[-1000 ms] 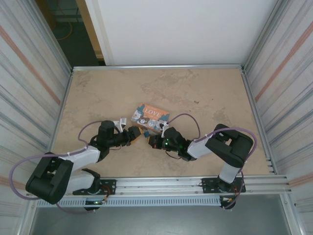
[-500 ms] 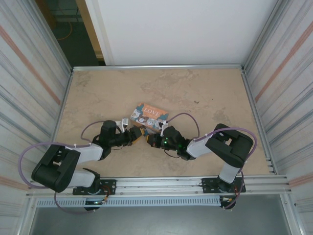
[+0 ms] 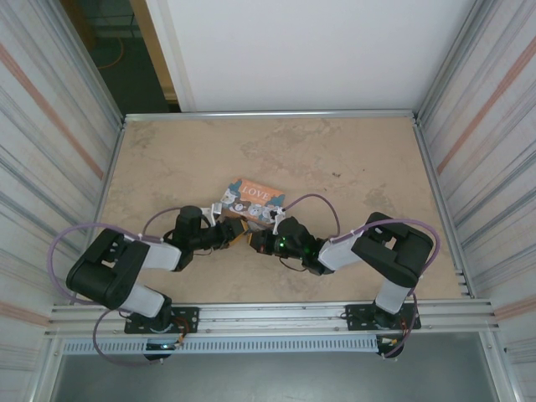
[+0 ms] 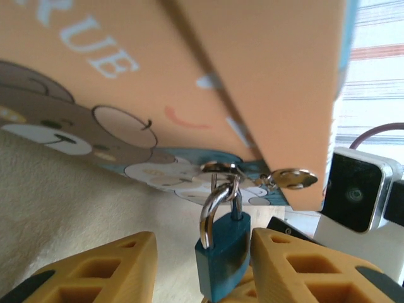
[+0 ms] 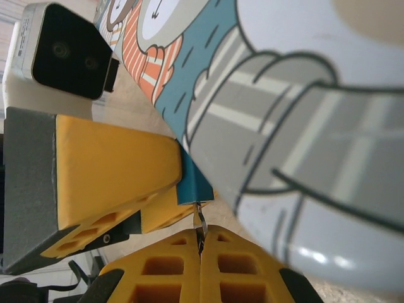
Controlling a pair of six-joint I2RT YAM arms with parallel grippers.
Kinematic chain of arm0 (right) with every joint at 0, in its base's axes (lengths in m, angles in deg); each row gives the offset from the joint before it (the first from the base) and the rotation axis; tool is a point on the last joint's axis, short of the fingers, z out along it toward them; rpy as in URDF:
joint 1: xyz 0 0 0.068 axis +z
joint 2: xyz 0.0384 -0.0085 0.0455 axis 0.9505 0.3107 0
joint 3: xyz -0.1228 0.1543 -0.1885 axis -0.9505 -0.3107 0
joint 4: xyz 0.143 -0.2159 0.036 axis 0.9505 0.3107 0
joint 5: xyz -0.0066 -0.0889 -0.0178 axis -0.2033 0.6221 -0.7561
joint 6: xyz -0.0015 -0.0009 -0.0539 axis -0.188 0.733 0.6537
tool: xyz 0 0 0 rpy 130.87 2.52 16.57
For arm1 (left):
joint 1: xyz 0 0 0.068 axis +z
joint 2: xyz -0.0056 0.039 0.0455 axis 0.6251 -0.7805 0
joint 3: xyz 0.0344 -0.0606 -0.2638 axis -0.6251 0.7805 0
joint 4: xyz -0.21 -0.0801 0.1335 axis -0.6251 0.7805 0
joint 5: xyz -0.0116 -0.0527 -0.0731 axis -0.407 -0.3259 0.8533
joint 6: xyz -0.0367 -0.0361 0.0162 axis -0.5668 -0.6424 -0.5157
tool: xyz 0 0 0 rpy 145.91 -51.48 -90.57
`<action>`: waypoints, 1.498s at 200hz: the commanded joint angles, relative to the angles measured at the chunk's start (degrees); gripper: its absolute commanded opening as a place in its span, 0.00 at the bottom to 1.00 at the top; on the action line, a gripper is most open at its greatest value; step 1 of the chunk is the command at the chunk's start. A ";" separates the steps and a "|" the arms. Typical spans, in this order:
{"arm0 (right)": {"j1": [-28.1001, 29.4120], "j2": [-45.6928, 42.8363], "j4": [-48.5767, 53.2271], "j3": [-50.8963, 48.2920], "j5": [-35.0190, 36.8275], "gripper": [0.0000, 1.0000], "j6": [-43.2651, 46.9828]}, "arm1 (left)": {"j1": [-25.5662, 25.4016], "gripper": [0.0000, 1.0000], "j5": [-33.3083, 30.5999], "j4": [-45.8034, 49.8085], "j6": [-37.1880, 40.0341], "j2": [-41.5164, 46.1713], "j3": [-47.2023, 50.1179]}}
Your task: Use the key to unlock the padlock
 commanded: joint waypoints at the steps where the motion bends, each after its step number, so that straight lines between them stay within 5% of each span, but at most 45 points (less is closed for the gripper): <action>1: 0.68 -0.53 -2.31 2.29 -1.16 0.00 -1.88 | -0.25 0.41 1.39 -3.09 -0.67 -1.15 -1.50; 98: 1.04 -1.48 -3.27 1.51 -0.65 0.01 -2.90 | -1.35 0.21 -0.05 -5.45 -1.92 -3.16 -2.29; 186: 1.21 -7.41 -0.29 -3.32 2.60 0.22 -1.60 | -2.37 0.02 -3.65 4.66 -0.40 4.62 -2.71; 299: 7.76 -27.02 43.39 6.29 18.96 0.59 26.61 | -4.15 0.00 -11.34 33.46 -8.60 20.21 -5.99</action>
